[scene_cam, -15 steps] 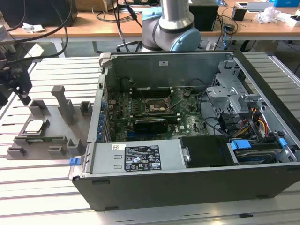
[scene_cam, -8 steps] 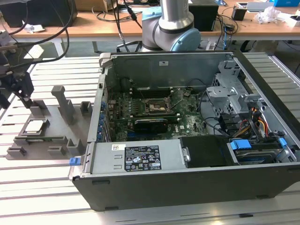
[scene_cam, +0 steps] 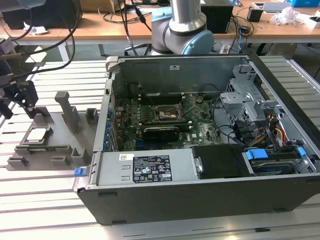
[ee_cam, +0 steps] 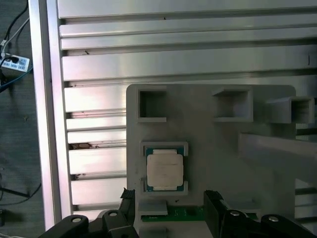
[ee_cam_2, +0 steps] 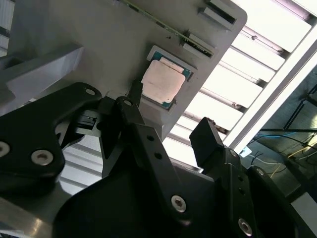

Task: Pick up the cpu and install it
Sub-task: 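Pick up the cpu and move it towards the insertion slot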

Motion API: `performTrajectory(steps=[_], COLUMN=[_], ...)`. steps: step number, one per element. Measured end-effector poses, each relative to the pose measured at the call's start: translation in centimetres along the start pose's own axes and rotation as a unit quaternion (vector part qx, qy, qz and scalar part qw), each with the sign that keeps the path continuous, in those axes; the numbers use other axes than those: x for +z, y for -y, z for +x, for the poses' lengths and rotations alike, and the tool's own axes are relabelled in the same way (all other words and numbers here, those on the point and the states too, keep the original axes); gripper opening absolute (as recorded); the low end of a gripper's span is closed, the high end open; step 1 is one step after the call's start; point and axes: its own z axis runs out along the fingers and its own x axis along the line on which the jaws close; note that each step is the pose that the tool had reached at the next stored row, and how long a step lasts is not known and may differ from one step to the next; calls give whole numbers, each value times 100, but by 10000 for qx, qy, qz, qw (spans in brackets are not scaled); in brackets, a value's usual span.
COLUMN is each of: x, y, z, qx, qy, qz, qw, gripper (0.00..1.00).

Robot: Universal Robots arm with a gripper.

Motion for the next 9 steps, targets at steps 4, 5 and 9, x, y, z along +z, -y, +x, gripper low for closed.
performTrajectory(steps=[4, 5, 9], x=[53, 73, 147], y=[-1, -1, -3], z=[2, 2, 4], qx=[0, 0, 0], qy=[0, 0, 0], qz=[0, 0, 0], qw=[10000, 10000, 10000], gripper=[66, 66, 66])
